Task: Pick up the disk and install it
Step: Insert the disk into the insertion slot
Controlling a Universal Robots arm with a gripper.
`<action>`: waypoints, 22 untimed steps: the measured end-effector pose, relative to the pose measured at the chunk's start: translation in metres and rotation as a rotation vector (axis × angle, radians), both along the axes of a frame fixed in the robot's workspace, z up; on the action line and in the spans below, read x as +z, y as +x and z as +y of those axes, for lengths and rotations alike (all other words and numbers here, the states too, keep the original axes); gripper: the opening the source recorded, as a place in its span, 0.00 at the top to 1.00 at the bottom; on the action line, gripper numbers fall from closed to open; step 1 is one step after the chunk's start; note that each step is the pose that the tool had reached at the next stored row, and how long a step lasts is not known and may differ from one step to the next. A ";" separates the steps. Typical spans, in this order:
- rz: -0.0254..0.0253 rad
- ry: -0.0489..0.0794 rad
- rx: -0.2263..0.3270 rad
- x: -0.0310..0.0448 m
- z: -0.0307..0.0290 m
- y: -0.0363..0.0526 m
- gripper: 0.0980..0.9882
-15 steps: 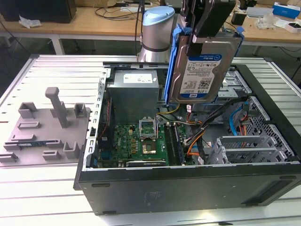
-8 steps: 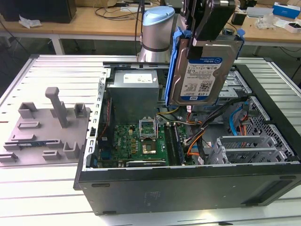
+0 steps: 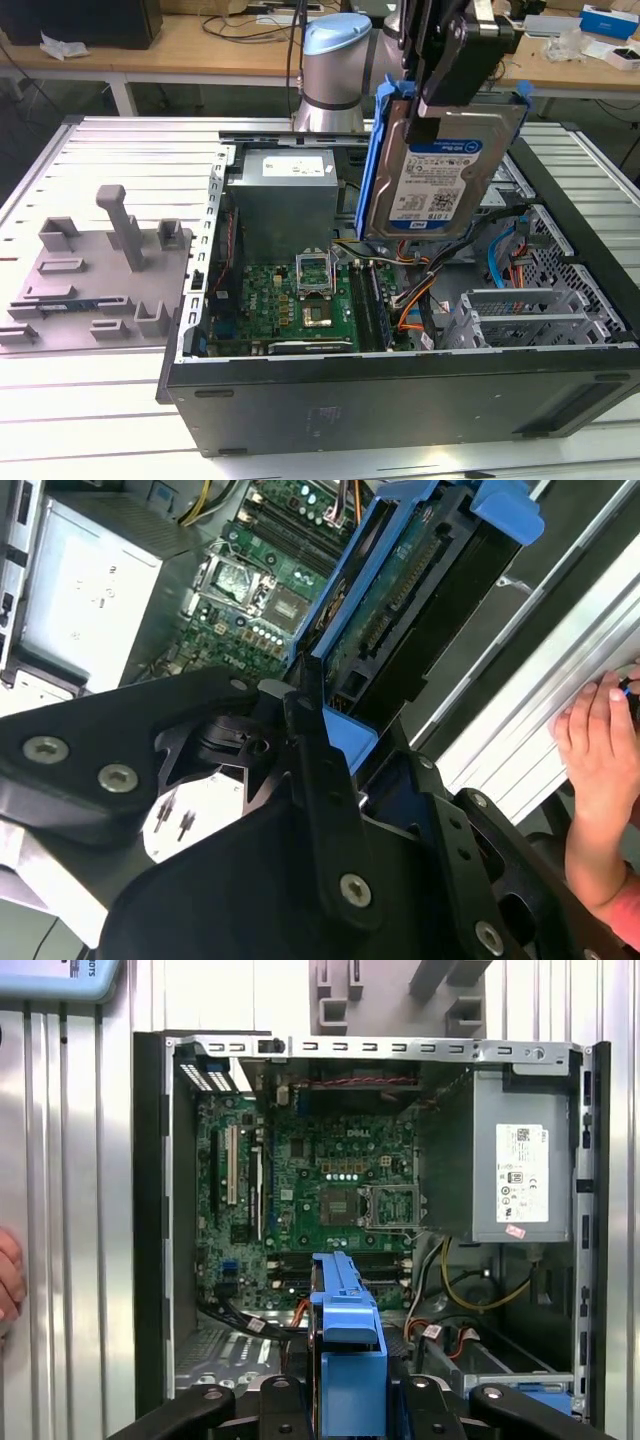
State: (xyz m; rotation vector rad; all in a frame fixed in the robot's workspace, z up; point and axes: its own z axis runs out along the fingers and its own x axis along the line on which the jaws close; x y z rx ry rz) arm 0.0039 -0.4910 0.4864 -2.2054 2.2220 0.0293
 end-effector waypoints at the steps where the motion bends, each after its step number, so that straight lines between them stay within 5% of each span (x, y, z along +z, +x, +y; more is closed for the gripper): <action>1: 0.0000 0.000 0.000 -0.0006 -0.0020 0.0016 0.70; 10: 0.0000 0.003 -0.002 -0.0062 -0.0165 0.0143 0.70; 22: 0.0001 0.003 -0.002 -0.0072 -0.0285 0.0510 0.70</action>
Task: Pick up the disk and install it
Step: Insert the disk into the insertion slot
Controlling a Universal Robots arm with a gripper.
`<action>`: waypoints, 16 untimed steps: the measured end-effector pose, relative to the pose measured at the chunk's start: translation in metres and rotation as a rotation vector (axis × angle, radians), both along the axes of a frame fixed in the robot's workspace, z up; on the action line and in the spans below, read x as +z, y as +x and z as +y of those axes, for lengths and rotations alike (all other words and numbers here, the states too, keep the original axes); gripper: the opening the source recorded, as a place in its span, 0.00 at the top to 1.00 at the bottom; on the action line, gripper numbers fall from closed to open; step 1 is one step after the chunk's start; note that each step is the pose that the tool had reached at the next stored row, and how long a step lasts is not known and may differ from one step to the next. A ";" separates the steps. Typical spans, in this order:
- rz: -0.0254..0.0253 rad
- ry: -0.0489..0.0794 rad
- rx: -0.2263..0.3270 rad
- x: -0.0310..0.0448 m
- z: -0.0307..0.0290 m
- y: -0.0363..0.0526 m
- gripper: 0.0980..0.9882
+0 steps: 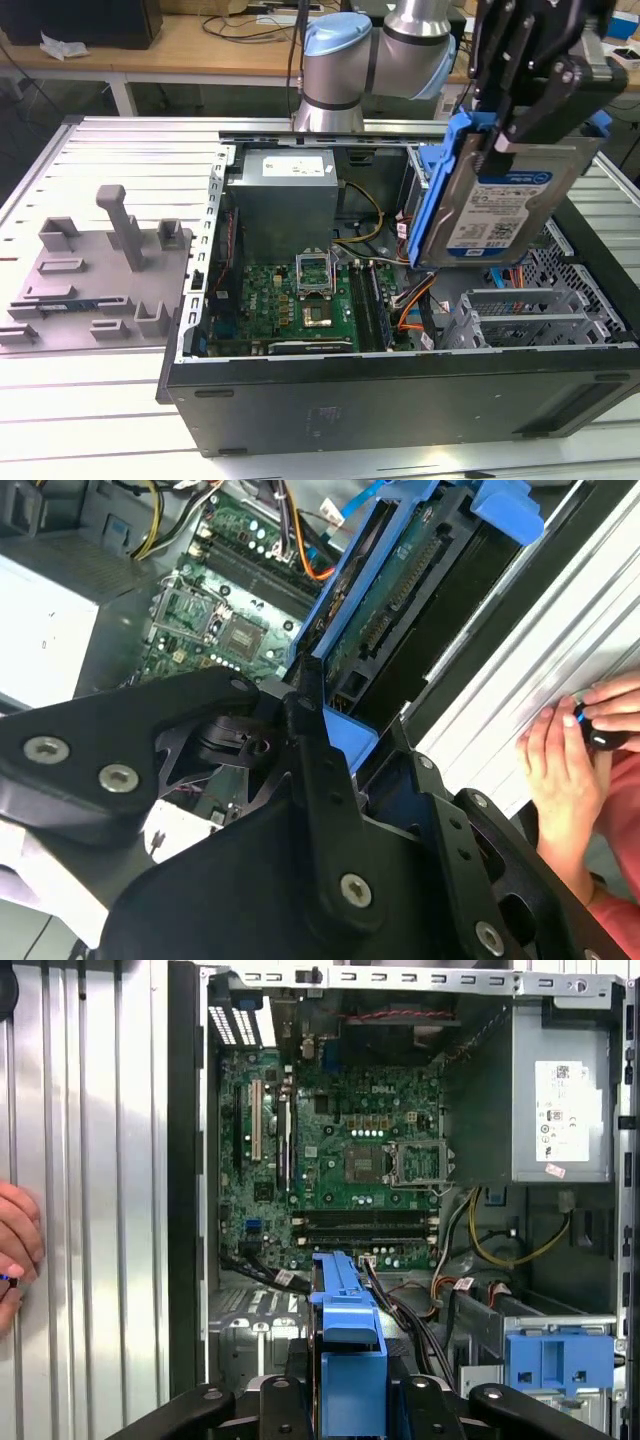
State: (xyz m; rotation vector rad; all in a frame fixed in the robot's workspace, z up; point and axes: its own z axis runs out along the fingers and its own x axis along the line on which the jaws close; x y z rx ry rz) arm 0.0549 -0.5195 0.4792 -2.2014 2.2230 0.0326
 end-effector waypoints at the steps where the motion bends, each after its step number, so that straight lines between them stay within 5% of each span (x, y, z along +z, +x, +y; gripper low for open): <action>1: 0.0000 0.000 0.000 0.0000 -0.0011 0.0042 0.70; 8: 0.0000 0.000 0.000 0.0000 -0.0061 0.0256 0.70; 16: 0.0000 0.000 0.000 -0.0001 -0.0125 0.0607 0.70</action>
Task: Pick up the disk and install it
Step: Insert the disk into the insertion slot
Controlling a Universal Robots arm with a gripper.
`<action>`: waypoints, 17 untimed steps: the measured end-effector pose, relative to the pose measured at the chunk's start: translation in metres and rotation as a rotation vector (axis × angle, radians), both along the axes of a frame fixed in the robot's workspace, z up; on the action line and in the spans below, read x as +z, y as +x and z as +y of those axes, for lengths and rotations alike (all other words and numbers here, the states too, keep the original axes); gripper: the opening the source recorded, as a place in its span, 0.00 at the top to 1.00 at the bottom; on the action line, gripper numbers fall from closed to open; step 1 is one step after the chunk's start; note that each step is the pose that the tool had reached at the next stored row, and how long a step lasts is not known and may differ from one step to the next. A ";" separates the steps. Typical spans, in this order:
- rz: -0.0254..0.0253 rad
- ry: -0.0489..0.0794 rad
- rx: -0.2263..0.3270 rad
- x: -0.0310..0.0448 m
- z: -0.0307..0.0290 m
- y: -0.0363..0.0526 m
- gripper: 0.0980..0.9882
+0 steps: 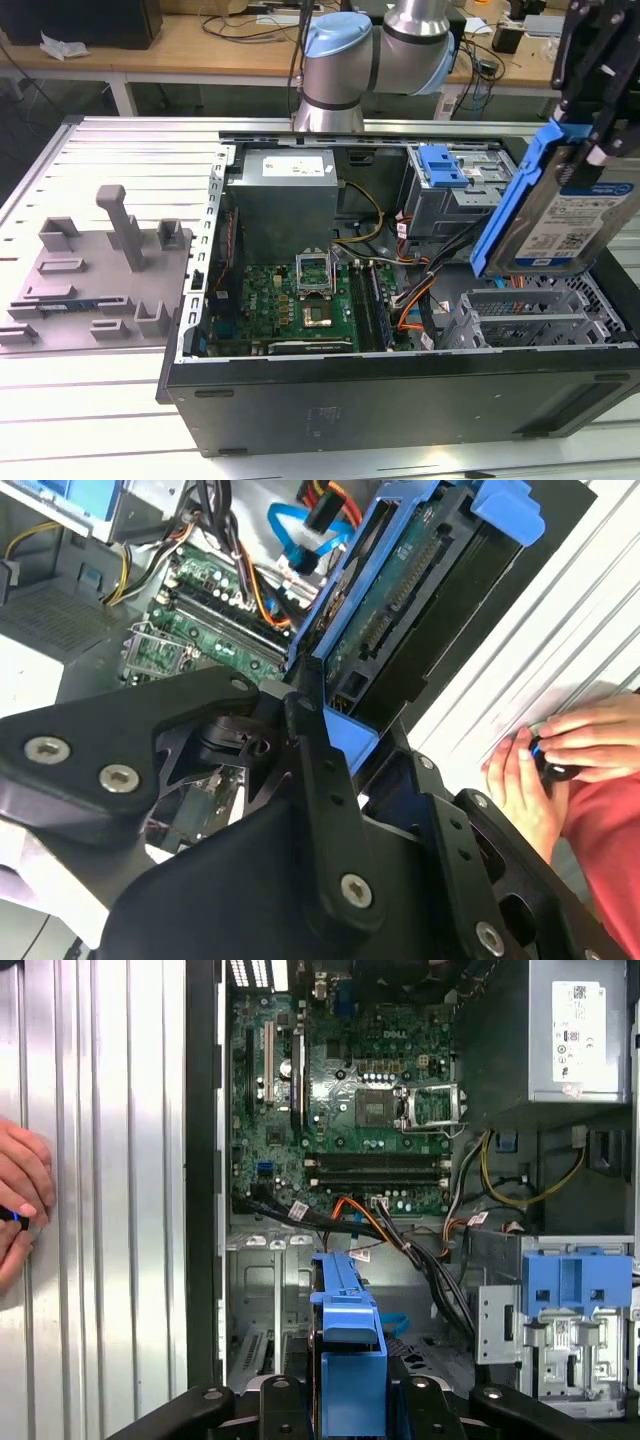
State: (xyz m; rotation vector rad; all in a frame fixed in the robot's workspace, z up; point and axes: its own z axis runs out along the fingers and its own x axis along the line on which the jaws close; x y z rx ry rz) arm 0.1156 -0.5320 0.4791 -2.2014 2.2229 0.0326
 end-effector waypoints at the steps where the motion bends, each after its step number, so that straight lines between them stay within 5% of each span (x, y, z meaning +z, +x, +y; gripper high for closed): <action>1: 0.0000 0.000 0.000 0.0000 -0.0002 0.0005 0.70; 17: 0.0003 0.000 0.000 -0.0012 -0.0051 -0.0003 0.70</action>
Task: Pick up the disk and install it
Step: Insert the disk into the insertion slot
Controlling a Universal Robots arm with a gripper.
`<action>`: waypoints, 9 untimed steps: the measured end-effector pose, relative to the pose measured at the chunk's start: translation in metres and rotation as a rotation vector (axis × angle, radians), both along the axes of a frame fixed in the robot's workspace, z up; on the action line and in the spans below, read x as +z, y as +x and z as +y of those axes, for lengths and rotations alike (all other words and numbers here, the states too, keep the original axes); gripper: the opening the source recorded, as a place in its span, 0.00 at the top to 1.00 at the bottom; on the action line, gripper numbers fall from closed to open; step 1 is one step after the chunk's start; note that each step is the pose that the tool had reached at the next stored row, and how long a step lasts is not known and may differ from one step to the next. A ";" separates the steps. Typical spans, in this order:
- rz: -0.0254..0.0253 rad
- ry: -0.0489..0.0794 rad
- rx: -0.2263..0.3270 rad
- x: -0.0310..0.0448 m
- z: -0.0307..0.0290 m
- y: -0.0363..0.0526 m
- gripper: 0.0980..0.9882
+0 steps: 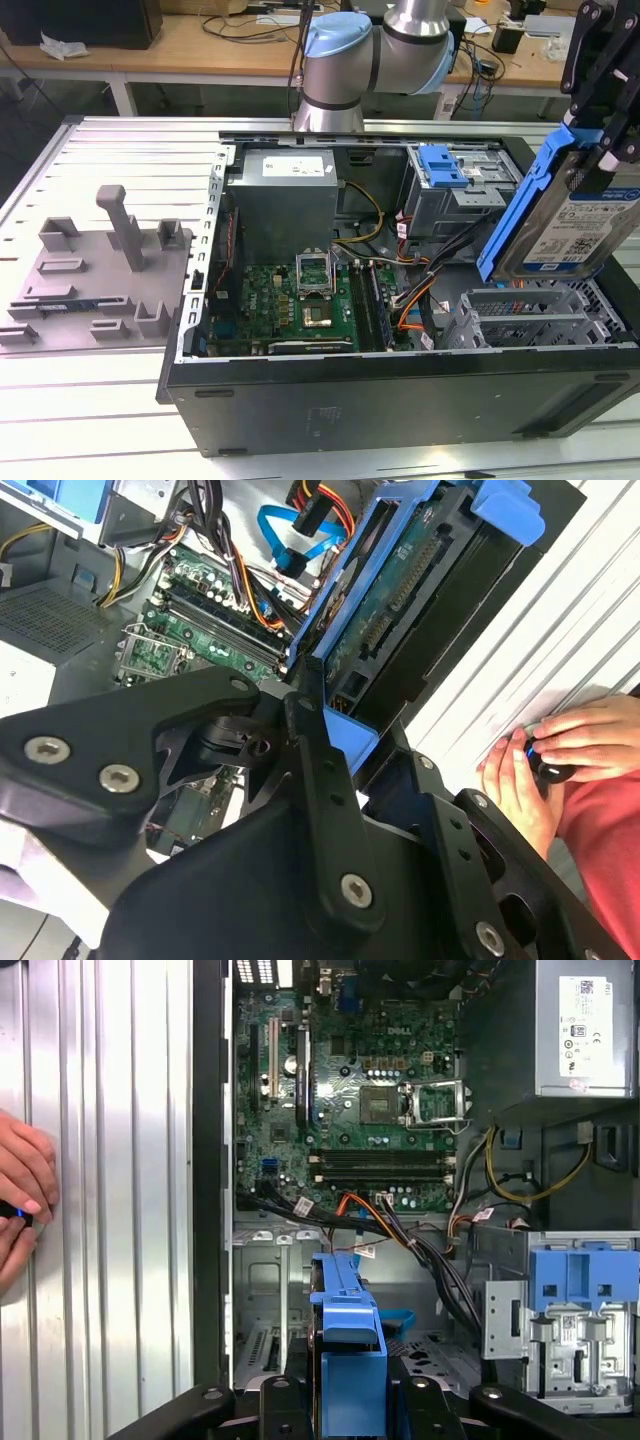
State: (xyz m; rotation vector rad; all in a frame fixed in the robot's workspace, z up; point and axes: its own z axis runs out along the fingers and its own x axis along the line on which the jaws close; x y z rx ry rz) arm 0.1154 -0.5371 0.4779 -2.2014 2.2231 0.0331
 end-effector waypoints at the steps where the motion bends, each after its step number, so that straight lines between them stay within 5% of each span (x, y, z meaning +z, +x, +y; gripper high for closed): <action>1: 0.0000 0.000 0.000 -0.0002 -0.0004 -0.0003 0.70; 9: -0.0007 0.000 0.000 -0.0023 -0.0076 -0.0034 0.70</action>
